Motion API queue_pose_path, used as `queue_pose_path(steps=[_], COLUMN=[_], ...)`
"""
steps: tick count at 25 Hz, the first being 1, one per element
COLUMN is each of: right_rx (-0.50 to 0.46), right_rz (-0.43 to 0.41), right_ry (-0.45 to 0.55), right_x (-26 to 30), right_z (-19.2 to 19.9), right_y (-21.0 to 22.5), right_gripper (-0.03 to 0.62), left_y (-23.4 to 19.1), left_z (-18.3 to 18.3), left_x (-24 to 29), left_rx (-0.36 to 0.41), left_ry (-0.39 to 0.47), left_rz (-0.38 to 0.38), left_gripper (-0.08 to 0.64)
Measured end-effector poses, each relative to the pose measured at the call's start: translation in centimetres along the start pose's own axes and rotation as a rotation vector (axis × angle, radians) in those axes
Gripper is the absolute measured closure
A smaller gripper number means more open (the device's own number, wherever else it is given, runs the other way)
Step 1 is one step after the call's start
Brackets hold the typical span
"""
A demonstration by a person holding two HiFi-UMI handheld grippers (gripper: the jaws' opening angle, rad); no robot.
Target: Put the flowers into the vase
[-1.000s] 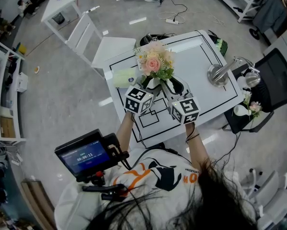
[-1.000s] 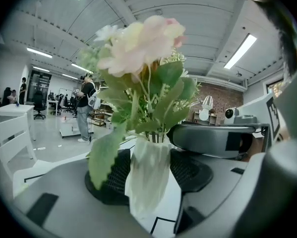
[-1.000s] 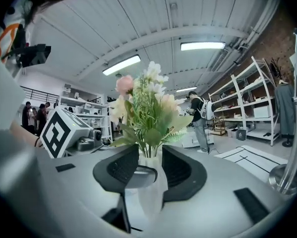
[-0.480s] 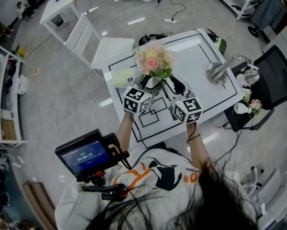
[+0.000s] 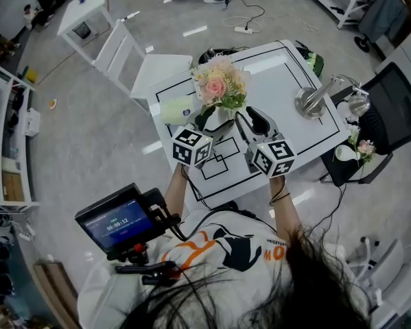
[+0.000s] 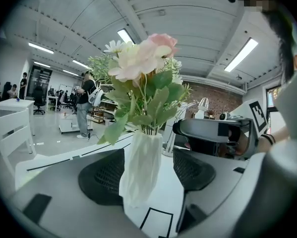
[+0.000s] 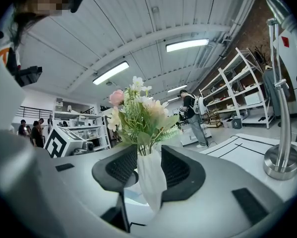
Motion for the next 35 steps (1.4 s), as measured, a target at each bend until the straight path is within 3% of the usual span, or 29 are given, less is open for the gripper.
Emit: queue_pose_path(steps=[4,7,12,25,35], right_rx=[0.023,0.061,0.112,0.077,0.059], right_rz=[0.021,0.047,0.059,0.044,0.03], right_ry=[0.002,0.013,0.009,-0.016,-0.034], right_x=[-1.5,-2.7,-4.7,-12.2,-19.7], right_z=[-0.1,0.0,0.7,1.6,3.0], right_y=[-0.2,-0.3,-1.3,-6.5,-10.8], right_gripper=[0.443,0.503,0.531,0.568,0.577], left_y=[0.3,1.4,4.3,11.9,18.8], left_z=[1.1,1.7,1.7,4.3,8.4], left_x=[-2.4,-3.6,-5.0,-8.9,-12.7], left_rx=[-0.028,-0.008,0.019,-0.016,-0.061], left_ry=[0.024,0.044,0.085,0.17,0.17], left_rz=[-0.047,-0.068,-0.063,-0.112,-0.116], left_gripper=[0.261,0.264,0.37,0.515,0.526])
Point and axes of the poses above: the fingertips, and each gripper's own axes: x forward along the fingers, y to its right, z out of its underside, the point moved 6 cm from there along -x, backward along the fingers, and after that the axes turned 10 degrees about -x, right-handed, at the moved point
